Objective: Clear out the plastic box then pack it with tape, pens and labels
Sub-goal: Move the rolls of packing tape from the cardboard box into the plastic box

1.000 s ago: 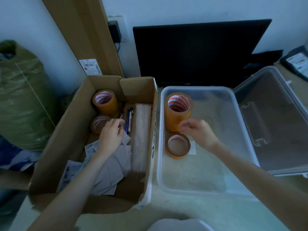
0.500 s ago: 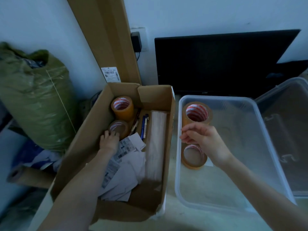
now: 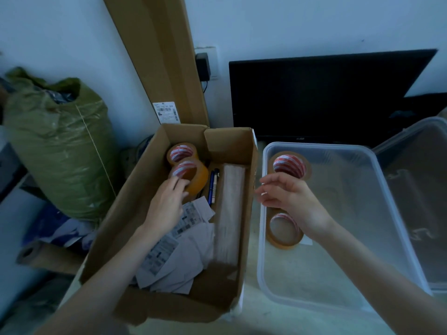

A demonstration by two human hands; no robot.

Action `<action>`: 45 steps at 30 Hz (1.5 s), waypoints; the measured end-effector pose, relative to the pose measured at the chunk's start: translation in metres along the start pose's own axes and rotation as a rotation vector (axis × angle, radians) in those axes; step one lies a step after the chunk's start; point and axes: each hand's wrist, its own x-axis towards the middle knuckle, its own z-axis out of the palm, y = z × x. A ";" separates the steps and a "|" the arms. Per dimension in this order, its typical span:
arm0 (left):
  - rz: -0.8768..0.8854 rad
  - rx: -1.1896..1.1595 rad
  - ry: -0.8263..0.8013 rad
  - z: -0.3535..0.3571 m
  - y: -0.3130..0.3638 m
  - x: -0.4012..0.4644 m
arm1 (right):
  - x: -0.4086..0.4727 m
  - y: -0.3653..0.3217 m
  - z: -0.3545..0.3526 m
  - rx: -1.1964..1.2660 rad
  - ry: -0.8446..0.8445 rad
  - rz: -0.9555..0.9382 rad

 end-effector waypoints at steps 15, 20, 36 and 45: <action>0.551 -0.302 0.225 -0.015 0.070 -0.019 | -0.008 -0.007 0.002 0.189 -0.012 0.112; 0.184 -0.452 0.143 0.008 0.047 0.007 | -0.009 -0.012 -0.006 0.266 0.086 0.103; -0.260 0.274 -0.347 0.073 -0.042 0.112 | -0.007 -0.011 -0.018 0.378 0.106 0.128; -0.171 0.215 -0.209 0.051 -0.024 0.090 | -0.013 -0.015 -0.020 0.376 0.107 0.121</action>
